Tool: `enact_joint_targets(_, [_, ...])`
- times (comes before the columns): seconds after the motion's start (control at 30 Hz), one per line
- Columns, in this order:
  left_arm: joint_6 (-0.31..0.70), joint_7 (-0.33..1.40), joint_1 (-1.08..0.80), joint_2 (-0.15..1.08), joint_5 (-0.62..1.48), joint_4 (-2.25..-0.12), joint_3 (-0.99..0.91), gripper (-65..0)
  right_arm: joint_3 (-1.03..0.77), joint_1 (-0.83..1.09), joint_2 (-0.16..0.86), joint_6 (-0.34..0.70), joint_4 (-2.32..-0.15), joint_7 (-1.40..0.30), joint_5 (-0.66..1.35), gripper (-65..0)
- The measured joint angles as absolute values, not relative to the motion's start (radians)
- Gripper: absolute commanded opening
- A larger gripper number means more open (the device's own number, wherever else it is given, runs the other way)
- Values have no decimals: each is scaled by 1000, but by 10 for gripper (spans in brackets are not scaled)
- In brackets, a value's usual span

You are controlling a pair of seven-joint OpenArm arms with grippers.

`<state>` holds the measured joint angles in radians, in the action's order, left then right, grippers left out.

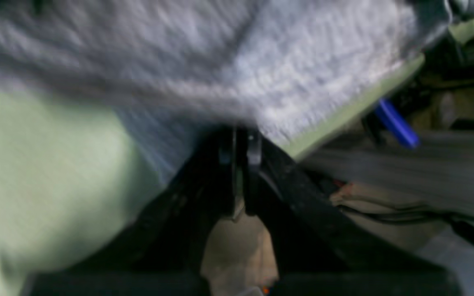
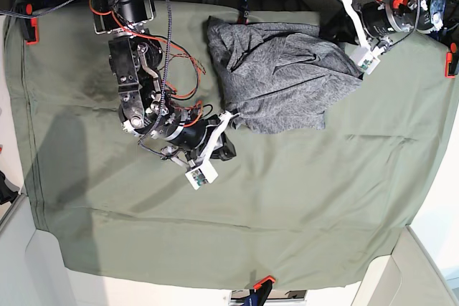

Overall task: Fold the T-shirt properly
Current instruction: 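Release the fabric and withdraw the right gripper, then grasp the folded bundle's edge with the left gripper and tuck it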

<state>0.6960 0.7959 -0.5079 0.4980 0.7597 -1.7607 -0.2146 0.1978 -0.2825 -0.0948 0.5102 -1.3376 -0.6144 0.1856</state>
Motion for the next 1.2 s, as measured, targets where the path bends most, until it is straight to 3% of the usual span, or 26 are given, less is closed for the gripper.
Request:
enact_joint_targets(0.7, [694, 785, -179, 496, 735, -1647, -214, -622, 199, -282, -94, 516, -1338, -625, 186, -650])
enact_joint_targets(1.2, [693, 735, 68, 499, 727, -1251, -146, -622, 199, -282, -92, 514, -1338, -651, 186, -650])
